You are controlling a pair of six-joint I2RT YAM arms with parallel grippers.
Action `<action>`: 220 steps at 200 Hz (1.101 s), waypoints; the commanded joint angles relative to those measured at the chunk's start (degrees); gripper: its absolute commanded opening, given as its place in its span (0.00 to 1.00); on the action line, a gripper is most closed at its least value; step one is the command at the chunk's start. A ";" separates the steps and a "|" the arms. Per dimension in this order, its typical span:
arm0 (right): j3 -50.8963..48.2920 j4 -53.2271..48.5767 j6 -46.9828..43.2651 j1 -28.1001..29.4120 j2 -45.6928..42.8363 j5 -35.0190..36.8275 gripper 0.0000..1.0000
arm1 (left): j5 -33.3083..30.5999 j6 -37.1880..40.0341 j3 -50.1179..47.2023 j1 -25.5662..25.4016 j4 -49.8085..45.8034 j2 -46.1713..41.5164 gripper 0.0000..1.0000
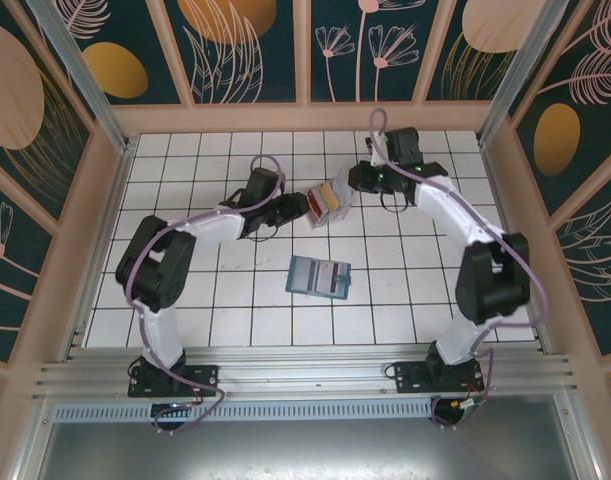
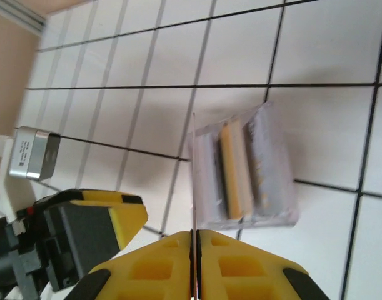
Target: Put the credit cards into the card holder
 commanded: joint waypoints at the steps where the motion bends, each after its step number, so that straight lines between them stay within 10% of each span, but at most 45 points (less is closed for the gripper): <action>1: -8.95 4.81 4.63 0.72 -8.23 -5.04 0.11 | -1.80 2.59 -6.10 0.10 -2.24 -6.63 0.51; 111: -45.28 20.75 25.65 15.44 -27.58 1.59 0.11 | 5.88 5.15 -34.62 -0.47 -5.50 -27.94 0.48; 220: -55.73 34.73 35.28 19.92 -29.68 7.43 0.10 | 10.45 1.60 -36.33 -7.99 4.31 -19.48 0.46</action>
